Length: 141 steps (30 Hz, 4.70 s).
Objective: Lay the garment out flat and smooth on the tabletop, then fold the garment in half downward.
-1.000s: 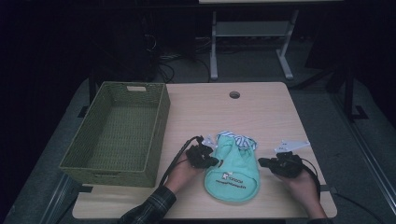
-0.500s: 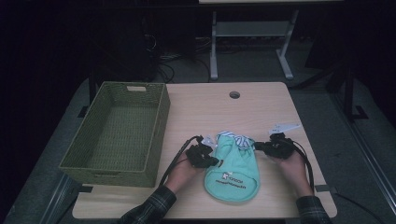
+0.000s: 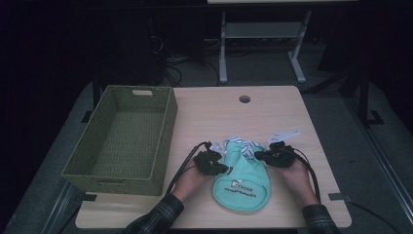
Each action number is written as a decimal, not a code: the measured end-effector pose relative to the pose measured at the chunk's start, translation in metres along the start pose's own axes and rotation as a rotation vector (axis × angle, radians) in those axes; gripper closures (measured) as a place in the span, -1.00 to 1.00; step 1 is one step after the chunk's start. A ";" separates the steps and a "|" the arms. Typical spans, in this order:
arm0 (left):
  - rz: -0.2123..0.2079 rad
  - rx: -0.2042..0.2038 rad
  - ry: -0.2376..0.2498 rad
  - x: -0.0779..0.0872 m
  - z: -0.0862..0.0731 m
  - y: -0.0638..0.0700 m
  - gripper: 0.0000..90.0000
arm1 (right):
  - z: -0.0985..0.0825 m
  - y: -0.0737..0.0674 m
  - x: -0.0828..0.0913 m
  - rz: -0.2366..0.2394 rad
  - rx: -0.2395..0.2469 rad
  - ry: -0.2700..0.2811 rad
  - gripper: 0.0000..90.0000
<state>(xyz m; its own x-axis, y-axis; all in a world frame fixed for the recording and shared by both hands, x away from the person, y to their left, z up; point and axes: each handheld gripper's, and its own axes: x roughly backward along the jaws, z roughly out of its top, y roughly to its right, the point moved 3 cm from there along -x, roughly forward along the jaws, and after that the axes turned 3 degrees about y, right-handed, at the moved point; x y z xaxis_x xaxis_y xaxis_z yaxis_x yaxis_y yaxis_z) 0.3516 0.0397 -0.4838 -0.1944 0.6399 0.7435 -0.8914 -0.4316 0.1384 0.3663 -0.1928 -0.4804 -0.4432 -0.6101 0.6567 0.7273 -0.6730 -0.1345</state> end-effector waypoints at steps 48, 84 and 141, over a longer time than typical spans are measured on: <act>-0.008 0.001 -0.006 0.000 0.000 -0.002 0.98 | -0.013 0.039 0.011 -0.148 -0.093 0.040 0.97; 0.031 -0.001 0.015 0.012 0.014 -0.009 0.90 | 0.012 0.037 -0.001 -0.084 -0.041 0.076 1.00; 0.146 0.076 -0.024 -0.026 0.056 -0.104 -0.14 | 0.026 0.068 -0.033 0.005 -0.075 0.002 0.32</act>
<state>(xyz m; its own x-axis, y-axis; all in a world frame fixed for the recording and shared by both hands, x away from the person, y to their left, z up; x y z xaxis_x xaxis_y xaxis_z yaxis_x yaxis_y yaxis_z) 0.4723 0.0319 -0.4812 -0.3091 0.5516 0.7747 -0.8205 -0.5666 0.0761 0.4437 -0.2080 -0.4919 -0.4408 -0.6143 0.6545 0.6880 -0.6995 -0.1932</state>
